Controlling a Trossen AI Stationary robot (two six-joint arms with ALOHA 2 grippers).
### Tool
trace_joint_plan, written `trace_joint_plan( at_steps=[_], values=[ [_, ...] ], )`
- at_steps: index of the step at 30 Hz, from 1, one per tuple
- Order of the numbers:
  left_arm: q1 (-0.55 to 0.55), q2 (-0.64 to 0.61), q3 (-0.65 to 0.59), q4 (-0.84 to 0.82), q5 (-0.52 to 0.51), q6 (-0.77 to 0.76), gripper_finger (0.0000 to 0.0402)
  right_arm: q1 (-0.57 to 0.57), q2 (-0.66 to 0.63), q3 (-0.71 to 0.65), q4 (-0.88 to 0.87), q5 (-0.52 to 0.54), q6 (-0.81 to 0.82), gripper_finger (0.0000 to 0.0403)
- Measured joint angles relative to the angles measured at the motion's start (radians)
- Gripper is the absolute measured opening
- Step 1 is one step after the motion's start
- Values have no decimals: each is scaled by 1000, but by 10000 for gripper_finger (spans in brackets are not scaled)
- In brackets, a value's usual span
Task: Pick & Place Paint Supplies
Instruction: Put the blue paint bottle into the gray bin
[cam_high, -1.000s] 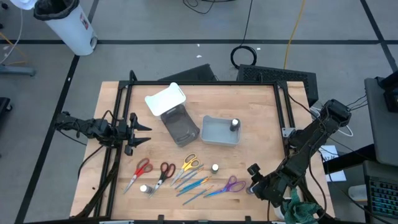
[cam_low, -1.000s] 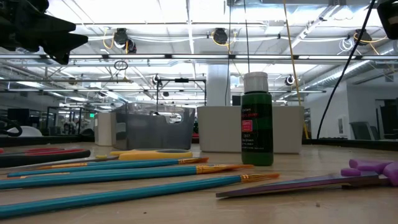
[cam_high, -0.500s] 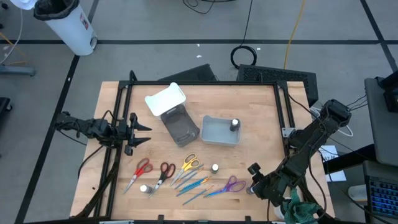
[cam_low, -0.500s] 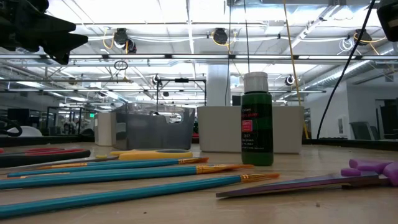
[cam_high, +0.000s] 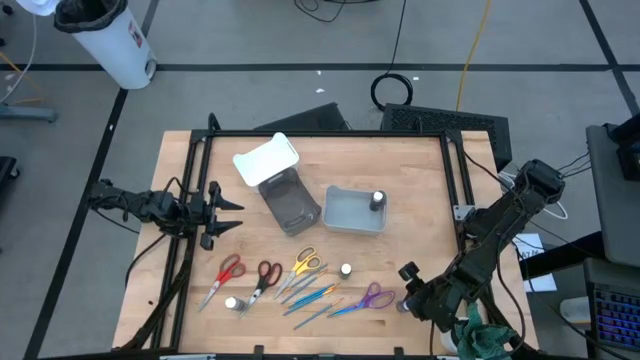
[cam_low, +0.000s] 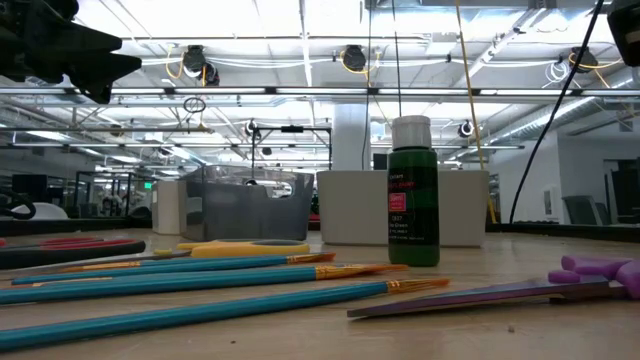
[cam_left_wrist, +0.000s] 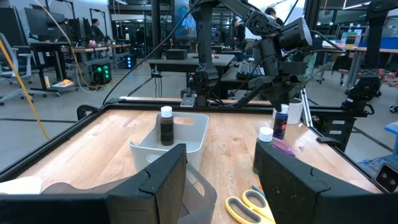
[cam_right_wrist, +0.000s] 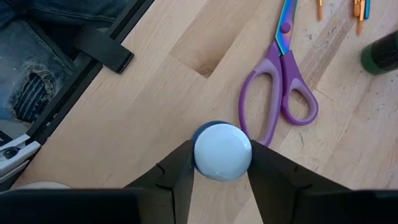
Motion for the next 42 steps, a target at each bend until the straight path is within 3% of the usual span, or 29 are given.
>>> trace_joint_plan(
  at_steps=[6, 14, 32, 42],
  values=[
    [0, 0, 0, 0, 0, 0, 200, 0, -50, -1, 0, -3, 0, 105],
    [0, 0, 0, 0, 0, 0, 200, 0, -173, -1, 21, -36, 2, 110],
    [0, 0, 0, 0, 0, 0, 200, 0, -285, -1, 222, -509, -329, 104],
    [0, 0, 0, 0, 0, 0, 200, 0, -285, 0, 259, -552, -443, 104]
  ],
)
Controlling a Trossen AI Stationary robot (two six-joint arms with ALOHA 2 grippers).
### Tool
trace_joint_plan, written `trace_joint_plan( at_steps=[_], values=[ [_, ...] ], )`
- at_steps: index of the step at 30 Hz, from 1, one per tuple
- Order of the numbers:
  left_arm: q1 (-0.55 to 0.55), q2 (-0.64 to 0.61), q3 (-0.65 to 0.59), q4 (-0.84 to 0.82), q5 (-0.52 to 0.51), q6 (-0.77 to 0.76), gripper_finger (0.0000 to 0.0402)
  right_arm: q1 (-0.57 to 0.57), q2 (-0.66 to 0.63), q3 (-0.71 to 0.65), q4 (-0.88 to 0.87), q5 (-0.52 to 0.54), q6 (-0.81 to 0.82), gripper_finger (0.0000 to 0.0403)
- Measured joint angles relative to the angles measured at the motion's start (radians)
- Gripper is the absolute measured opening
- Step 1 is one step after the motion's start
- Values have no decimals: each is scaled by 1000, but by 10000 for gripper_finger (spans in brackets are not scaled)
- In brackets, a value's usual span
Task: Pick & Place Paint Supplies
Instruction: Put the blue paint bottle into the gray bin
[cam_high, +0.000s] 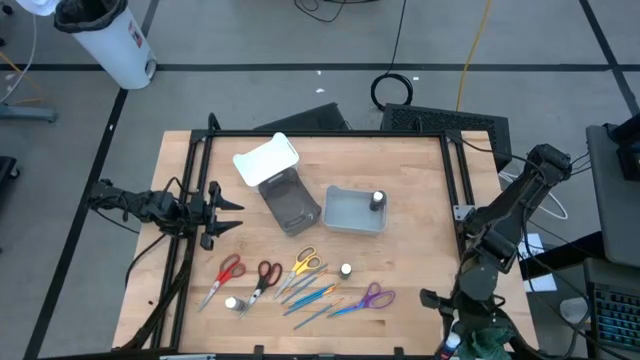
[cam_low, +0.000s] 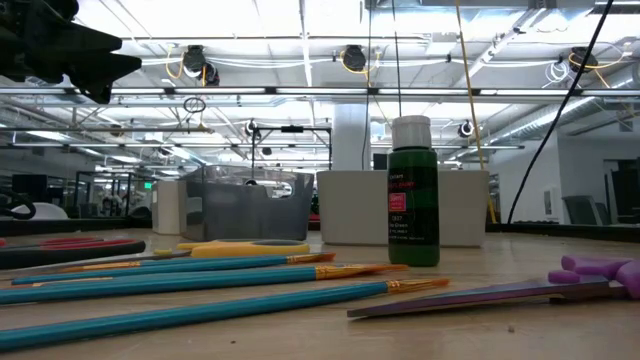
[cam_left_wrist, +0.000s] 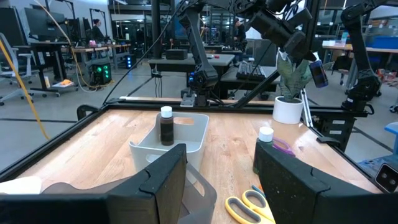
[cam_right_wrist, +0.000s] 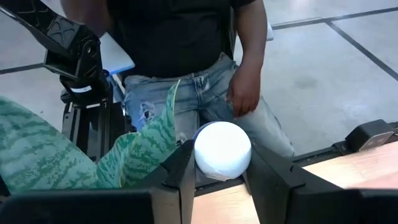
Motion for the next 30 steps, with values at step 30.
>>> trace_joint_plan(
  at_steps=[30],
  values=[
    [0, 0, 0, 0, 0, 0, 200, 0, 1, 0, 11, 0, -69, 104]
  ],
)
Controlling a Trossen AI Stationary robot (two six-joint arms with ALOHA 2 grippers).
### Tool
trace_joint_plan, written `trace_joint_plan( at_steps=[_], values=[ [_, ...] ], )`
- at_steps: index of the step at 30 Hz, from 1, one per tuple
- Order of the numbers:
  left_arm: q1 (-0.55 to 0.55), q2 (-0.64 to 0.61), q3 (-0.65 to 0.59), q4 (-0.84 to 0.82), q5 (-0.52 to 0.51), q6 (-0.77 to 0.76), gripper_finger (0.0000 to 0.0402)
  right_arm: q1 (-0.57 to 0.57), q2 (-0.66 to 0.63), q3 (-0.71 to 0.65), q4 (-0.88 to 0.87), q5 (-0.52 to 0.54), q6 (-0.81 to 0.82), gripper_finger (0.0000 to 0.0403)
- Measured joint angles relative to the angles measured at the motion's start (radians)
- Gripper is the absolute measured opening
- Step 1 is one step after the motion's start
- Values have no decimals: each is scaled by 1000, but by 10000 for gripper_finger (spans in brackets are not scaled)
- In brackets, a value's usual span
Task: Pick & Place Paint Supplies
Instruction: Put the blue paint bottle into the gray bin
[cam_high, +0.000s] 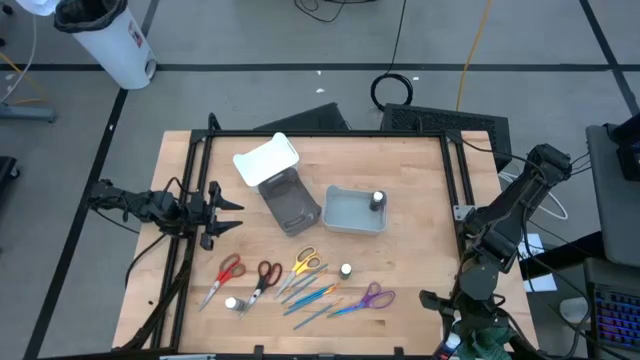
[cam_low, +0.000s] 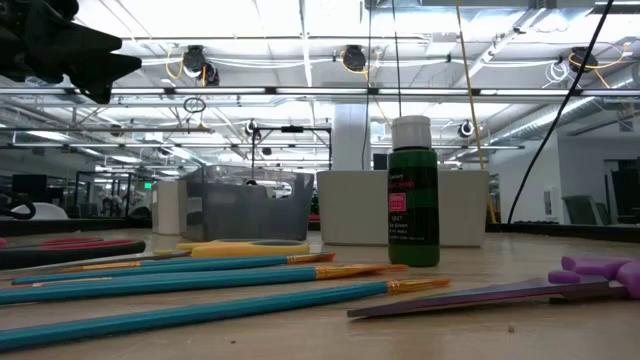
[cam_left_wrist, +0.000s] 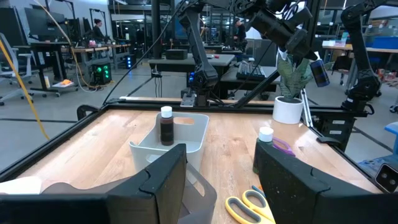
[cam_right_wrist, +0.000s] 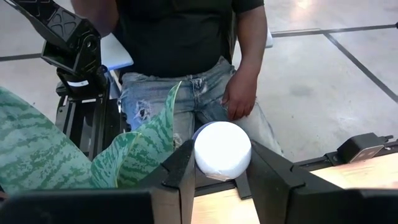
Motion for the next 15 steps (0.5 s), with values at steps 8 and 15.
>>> trace_joint_plan(
  at_steps=[8, 15],
  values=[
    [0, 0, 0, 0, 0, 0, 200, 0, 0, 0, 0, 0, -53, 104],
    [0, 0, 0, 0, 0, 0, 200, 0, 0, 0, 0, 0, -164, 104]
  ],
)
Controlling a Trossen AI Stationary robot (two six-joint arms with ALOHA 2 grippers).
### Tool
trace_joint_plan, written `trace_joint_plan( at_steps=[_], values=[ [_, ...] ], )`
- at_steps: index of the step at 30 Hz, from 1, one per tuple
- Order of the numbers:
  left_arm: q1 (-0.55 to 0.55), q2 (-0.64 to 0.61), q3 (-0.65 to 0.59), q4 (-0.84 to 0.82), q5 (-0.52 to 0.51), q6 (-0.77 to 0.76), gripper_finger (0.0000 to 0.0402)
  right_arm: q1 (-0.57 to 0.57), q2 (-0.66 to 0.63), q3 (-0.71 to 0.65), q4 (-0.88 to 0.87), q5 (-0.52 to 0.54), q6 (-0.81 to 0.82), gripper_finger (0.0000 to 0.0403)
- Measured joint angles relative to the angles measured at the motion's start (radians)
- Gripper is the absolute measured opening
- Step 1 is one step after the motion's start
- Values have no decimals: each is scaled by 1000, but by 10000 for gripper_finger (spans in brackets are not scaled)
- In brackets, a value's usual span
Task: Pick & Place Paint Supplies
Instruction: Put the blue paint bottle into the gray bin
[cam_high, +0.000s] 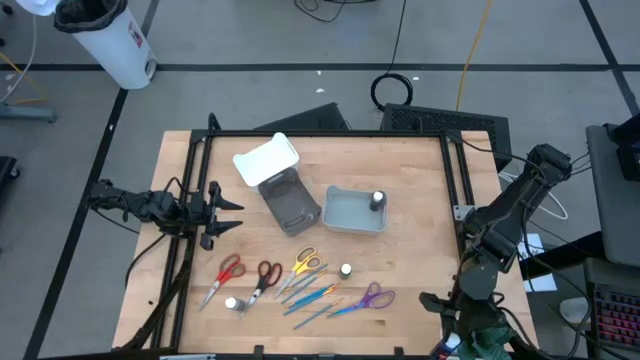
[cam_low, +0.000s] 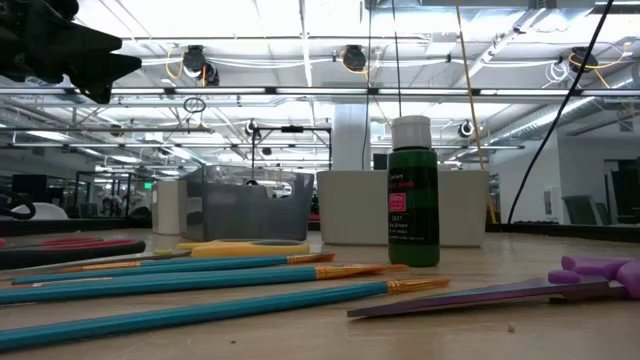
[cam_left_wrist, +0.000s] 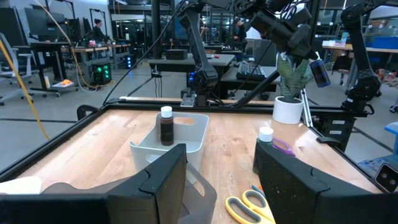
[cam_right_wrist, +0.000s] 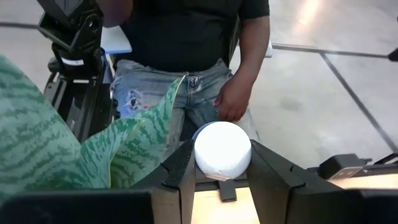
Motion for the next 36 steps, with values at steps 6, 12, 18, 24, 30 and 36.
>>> trace_joint_plan(
  at_steps=[6, 12, 18, 24, 30, 36],
  values=[
    [0, 0, 0, 0, 0, 0, 200, 0, 0, 0, 0, 0, -61, 104],
    [0, 0, 0, 0, 0, 0, 200, 0, 0, -15, 17, 0, -116, 104],
    [0, 0, 0, 0, 0, 0, 200, 0, 1, -62, 101, 0, -149, 104],
    [0, 0, 0, 0, 0, 0, 200, 2, 0, -112, 156, 0, -198, 104],
    [0, 0, 0, 0, 0, 0, 200, 18, 0, -180, 251, 3, -264, 104],
    [0, 0, 0, 0, 0, 0, 200, 20, 0, -185, 249, 4, -246, 104]
  ],
)
